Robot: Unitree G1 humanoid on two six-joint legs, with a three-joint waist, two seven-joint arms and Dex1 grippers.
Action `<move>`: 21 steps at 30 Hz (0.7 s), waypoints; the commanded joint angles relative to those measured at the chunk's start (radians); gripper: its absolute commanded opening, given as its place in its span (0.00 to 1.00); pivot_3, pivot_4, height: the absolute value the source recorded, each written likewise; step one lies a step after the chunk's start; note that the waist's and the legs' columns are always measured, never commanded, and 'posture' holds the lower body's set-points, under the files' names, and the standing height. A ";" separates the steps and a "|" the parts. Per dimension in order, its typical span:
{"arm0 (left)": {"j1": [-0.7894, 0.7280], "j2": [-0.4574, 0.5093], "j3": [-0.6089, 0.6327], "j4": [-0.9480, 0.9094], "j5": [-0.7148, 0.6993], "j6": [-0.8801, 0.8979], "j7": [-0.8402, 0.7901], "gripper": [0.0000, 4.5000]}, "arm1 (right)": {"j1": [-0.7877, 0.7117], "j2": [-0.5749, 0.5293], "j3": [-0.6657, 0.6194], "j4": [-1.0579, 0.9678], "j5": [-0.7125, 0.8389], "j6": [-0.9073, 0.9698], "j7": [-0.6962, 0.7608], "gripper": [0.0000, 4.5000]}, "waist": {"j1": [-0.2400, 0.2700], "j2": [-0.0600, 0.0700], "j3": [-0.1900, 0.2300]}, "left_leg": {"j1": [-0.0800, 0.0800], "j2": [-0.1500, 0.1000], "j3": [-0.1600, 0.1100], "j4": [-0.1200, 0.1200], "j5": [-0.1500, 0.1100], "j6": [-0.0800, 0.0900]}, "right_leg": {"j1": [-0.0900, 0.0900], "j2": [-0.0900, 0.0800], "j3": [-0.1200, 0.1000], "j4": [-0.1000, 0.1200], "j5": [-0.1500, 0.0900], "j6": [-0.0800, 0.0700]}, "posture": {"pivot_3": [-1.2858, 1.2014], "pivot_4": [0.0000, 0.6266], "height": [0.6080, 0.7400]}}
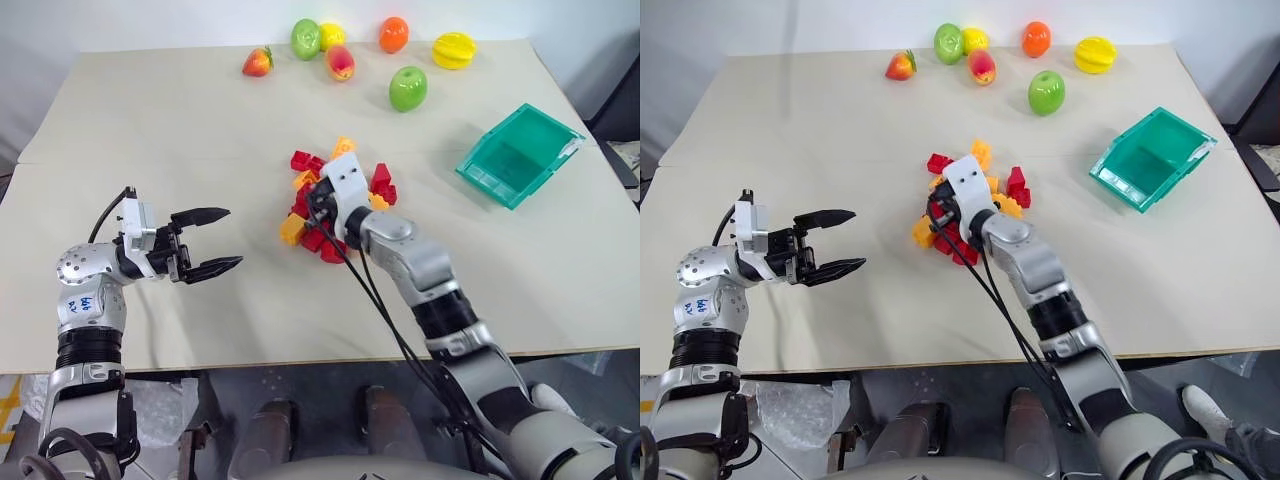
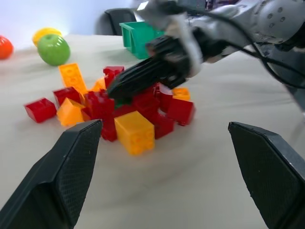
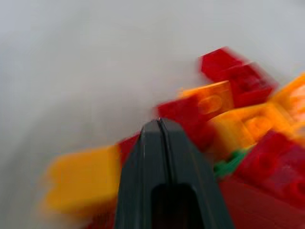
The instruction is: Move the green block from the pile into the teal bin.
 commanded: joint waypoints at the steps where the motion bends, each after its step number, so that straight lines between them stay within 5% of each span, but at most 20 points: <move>1: -0.005 0.012 0.007 -0.005 0.007 -0.032 0.015 1.00 | -0.031 0.006 -0.046 0.122 -0.056 -0.097 -0.055 0.00 | -0.001 0.000 0.000 | 0.000 0.000 0.000 0.000 0.000 0.000 | 0.000 0.000 0.000 0.000 0.000 0.000 | 0.52 0.24 1.00; 10: 0.025 0.035 0.029 -0.045 -0.011 -0.031 0.046 1.00 | 0.040 -0.144 -0.124 0.113 -0.138 -0.139 -0.093 0.00 | 0.013 -0.002 -0.001 | 0.000 0.000 -0.003 0.002 0.000 0.000 | 0.002 -0.001 0.000 0.000 0.000 0.000 | 0.52 0.24 1.00; 14: 0.039 0.047 0.041 -0.048 -0.010 -0.033 0.063 1.00 | 0.109 -0.239 -0.121 -0.004 -0.162 -0.090 -0.020 0.00 | 0.007 -0.002 -0.001 | -0.001 0.000 -0.002 0.001 -0.001 0.001 | 0.001 -0.001 0.001 -0.001 0.000 0.000 | 0.52 0.24 1.00; 21: 0.044 0.042 0.040 -0.064 -0.013 -0.031 0.085 1.00 | 0.143 -0.213 -0.087 -0.221 -0.049 0.052 0.188 0.00 | -0.018 -0.002 -0.001 | 0.001 0.001 0.001 -0.002 0.000 0.000 | 0.000 0.002 0.002 0.000 0.000 -0.001 | 0.52 0.24 1.00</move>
